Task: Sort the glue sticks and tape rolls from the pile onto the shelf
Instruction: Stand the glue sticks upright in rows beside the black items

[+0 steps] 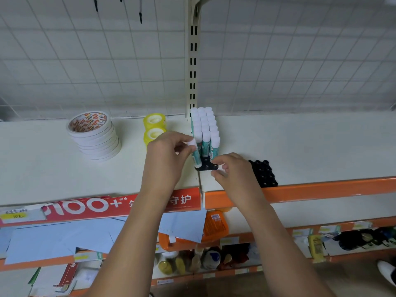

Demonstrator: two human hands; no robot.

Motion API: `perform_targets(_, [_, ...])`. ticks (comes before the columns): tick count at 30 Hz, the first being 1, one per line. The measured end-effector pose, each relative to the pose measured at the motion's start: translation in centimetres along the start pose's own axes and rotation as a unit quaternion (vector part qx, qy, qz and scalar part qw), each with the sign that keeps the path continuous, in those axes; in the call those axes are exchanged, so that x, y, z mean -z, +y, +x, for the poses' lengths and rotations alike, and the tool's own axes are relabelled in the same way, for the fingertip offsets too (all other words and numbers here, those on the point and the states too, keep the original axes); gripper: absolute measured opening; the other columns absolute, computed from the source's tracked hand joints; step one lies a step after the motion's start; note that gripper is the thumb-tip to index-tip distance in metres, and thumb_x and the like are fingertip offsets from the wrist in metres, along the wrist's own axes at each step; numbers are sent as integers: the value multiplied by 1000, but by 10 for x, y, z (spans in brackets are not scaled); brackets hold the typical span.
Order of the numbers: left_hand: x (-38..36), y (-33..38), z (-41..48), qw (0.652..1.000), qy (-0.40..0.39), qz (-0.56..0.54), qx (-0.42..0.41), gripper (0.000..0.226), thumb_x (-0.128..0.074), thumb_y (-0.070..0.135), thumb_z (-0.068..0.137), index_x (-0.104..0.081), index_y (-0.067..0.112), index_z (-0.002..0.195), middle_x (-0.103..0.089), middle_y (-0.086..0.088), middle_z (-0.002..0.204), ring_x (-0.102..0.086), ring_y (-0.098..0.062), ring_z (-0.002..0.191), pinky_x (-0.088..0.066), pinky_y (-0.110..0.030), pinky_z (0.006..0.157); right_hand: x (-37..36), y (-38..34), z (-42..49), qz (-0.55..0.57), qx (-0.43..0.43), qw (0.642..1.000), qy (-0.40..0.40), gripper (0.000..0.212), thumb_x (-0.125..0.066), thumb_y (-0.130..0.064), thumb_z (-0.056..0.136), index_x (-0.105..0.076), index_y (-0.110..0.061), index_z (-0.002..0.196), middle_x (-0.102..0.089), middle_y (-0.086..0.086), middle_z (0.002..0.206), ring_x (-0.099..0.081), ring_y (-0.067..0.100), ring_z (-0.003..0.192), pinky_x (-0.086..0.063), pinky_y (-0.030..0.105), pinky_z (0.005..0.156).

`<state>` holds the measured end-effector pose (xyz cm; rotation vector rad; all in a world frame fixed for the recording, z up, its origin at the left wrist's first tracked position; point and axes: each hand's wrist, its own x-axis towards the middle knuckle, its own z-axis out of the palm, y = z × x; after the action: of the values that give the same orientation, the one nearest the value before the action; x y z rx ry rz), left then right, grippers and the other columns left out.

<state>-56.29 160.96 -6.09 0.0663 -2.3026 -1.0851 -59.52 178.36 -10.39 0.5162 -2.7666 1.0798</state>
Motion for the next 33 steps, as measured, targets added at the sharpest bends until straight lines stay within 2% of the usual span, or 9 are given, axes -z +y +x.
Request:
perform_targets(3, [-7, 5, 8, 999, 3, 3, -40, 13, -76, 11, 82, -74, 13, 95, -67, 3, 92, -62, -5, 74, -50, -15, 73, -3, 0, 6, -22, 4, 1000, 11, 20, -65, -11, 90, -72, -14, 108, -60, -2, 107, -55, 2, 80, -39, 3, 76])
perform_targets(6, [-18, 6, 11, 998, -5, 0, -59, 16, -75, 4, 81, -74, 8, 96, -66, -2, 93, -64, -15, 77, -55, -31, 76, -8, 0, 9, -33, 10, 999, 16, 17, -64, -9, 90, -74, -12, 103, -63, 3, 106, -60, 10, 85, -49, 20, 84])
perform_targets(9, [-27, 2, 11, 998, -14, -4, -65, 17, -74, 1, 81, -74, 5, 97, -66, -5, 95, -65, -19, 80, -56, -38, 76, -10, 3, 11, -38, 17, 999, 27, 17, -64, -7, 89, -75, -13, 99, -64, 2, 102, -58, 7, 82, -47, 16, 81])
perform_targets(14, [-37, -1, 7, 998, -16, -12, -57, 19, -73, 3, 81, -75, 7, 99, -65, -5, 94, -66, -18, 80, -56, -38, 77, -12, 6, 13, -25, 20, 999, 36, 15, -66, -3, 87, -76, -12, 94, -65, 1, 97, -54, 4, 77, -43, 12, 76])
perform_targets(19, [-42, 2, 8, 999, -7, 1, -43, 20, -73, 4, 82, -75, 8, 101, -64, -3, 91, -63, -14, 77, -53, -33, 75, -13, 6, 13, -15, 25, 999, 41, 14, -66, 0, 85, -76, -10, 90, -66, 3, 96, -59, 9, 78, -52, 22, 77])
perform_targets(24, [-50, 7, 4, 999, 12, 9, -37, 18, -73, 5, 82, -75, 7, 100, -65, -4, 89, -63, -16, 76, -53, -36, 72, -14, 4, 11, -15, 24, 999, 47, 14, -65, 1, 85, -75, -8, 89, -66, 5, 96, -63, 15, 80, -54, 32, 77])
perform_targets(28, [-49, 7, 0, 1000, 20, 11, -17, 16, -72, 12, 84, -74, 11, 100, -67, -3, 87, -64, -19, 79, -53, -39, 74, -11, 2, 9, -15, 21, 999, 34, 16, -63, 1, 87, -76, -7, 93, -66, 6, 99, -63, 17, 84, -54, 34, 79])
perform_targets(31, [-46, 9, -4, 1000, 10, -3, 14, 30, -71, 5, 82, -67, 14, 111, -71, 0, 92, -67, -16, 85, -54, -29, 78, -6, -2, 6, -23, 13, 1000, 3, 21, -62, -4, 89, -74, -9, 105, -64, 5, 108, -63, 17, 90, -53, 34, 85])
perform_targets(33, [-39, 7, -9, 999, -13, 6, 41, 41, -70, 6, 83, -60, 16, 122, -72, 3, 91, -68, -13, 82, -55, -27, 76, -2, -9, 0, -30, 17, 999, 9, 22, -63, -11, 90, -72, -14, 110, -63, 2, 108, -62, 14, 86, -54, 33, 83])
